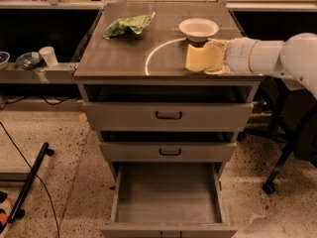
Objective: Pick sponge from bottom drawer and place on counter
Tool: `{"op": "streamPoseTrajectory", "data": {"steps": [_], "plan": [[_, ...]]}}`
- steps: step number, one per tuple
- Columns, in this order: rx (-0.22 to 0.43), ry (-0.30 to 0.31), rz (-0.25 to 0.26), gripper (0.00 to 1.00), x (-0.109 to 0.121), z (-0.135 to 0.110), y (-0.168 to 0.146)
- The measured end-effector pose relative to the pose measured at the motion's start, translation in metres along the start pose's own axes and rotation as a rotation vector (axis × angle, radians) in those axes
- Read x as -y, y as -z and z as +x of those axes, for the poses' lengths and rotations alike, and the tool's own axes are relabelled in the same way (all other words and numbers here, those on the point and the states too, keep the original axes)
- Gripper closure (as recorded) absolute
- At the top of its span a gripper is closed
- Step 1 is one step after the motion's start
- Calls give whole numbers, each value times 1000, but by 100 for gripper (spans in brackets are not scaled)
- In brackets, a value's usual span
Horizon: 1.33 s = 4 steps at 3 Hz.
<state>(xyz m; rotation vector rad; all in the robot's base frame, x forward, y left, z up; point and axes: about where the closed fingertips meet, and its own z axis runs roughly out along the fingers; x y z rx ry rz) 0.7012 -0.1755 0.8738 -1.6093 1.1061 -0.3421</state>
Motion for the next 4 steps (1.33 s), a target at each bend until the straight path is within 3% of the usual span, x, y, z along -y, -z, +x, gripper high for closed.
{"op": "streamPoseTrajectory", "data": {"steps": [1, 2, 4], "plan": [[-54, -105, 19, 84, 19, 18, -19], [-52, -142, 16, 63, 17, 18, -21], [-52, -142, 16, 15, 17, 18, -21]]}}
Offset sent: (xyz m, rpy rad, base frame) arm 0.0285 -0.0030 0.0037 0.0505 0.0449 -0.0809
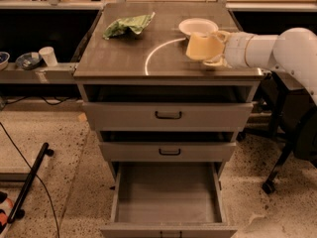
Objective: Pick sponge from bottom drawer and place on counter
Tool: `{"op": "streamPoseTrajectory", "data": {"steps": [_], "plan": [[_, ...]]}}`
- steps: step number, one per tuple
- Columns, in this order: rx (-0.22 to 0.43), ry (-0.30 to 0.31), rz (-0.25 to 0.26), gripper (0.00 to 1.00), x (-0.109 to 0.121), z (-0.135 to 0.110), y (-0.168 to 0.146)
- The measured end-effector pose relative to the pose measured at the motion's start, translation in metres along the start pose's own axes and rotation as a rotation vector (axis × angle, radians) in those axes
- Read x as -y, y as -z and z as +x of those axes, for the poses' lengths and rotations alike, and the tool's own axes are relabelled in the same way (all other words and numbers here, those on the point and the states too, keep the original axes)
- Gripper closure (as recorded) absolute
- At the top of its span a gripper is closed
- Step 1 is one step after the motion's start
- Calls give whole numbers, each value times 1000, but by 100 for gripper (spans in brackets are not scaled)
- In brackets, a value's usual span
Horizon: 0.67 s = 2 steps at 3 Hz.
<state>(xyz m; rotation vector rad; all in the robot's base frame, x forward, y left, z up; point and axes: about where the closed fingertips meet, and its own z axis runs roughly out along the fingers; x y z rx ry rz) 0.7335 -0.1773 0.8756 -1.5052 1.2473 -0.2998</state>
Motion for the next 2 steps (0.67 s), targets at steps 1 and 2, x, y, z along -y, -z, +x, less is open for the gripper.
{"op": "streamPoseTrajectory", "data": {"steps": [1, 2], "plan": [[0, 0, 0, 0, 0, 0, 0], [0, 0, 0, 0, 0, 0, 0]]}}
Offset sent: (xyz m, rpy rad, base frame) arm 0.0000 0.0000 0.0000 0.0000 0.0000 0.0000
